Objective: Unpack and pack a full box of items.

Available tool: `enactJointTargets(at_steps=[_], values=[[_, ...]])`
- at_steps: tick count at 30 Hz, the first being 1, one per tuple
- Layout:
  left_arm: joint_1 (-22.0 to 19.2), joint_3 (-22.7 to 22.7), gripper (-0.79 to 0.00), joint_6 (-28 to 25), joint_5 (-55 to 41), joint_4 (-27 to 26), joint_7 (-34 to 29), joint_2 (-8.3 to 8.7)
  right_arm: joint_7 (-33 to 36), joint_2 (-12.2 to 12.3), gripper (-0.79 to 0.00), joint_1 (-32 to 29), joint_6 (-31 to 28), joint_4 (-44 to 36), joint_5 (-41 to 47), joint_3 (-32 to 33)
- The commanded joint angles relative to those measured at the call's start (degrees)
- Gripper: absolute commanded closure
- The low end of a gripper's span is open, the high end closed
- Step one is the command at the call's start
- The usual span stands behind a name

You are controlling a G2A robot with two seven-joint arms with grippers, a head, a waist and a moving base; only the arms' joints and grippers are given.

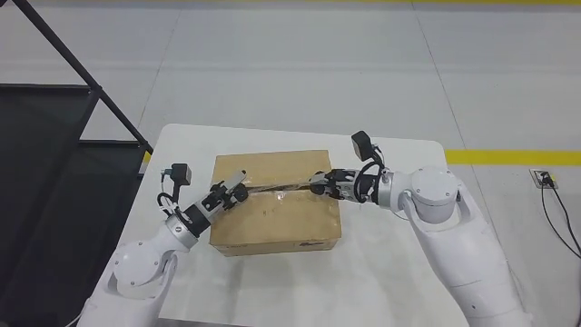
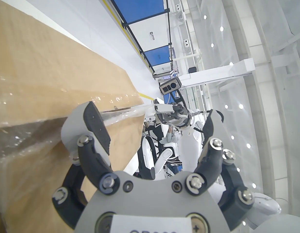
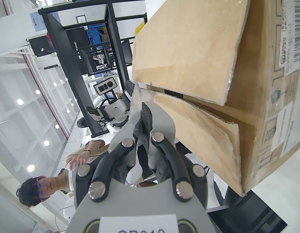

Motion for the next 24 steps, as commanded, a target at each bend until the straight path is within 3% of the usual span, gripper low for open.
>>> enactJointTargets(at_steps=[1,9,12,13,19,24], values=[[-0.6,0.4,-0.785,0.4,0.0,0.7,0.8,-0.09,0.1,0.1,-0.151,0.1,0.1,0.2,0.0,-0.2],[-1.5,1.1,-0.785,0.8,-0.2,1.9,1.8,-0.24,0.2,0.5,-0.4,0.0,0.4,-0.3,0.0,-0.5],[-1.5,1.0,-0.785,0.7,-0.4,1.9,2.0,-0.24,-0.3,0.8,-0.757,-0.5,-0.8,-1.4,-0.1,-0.2],[-1.4,0.9,-0.785,0.6,-0.5,1.8,2.0,-0.23,-0.4,0.9,-0.785,-0.8,-1.4,-1.9,-0.4,-0.1],[-0.8,0.3,-0.785,0.2,-1.1,1.0,2.2,-0.15,-4.7,1.4,-0.785,-3.6,-5.1,-5.4,-1.0,1.6],[0.0,-0.6,-0.785,-0.3,-1.7,0.1,2.2,-0.03,-9.9,2.0,-0.785,-8.1,-12.5,-11.0,-1.6,4.3]])
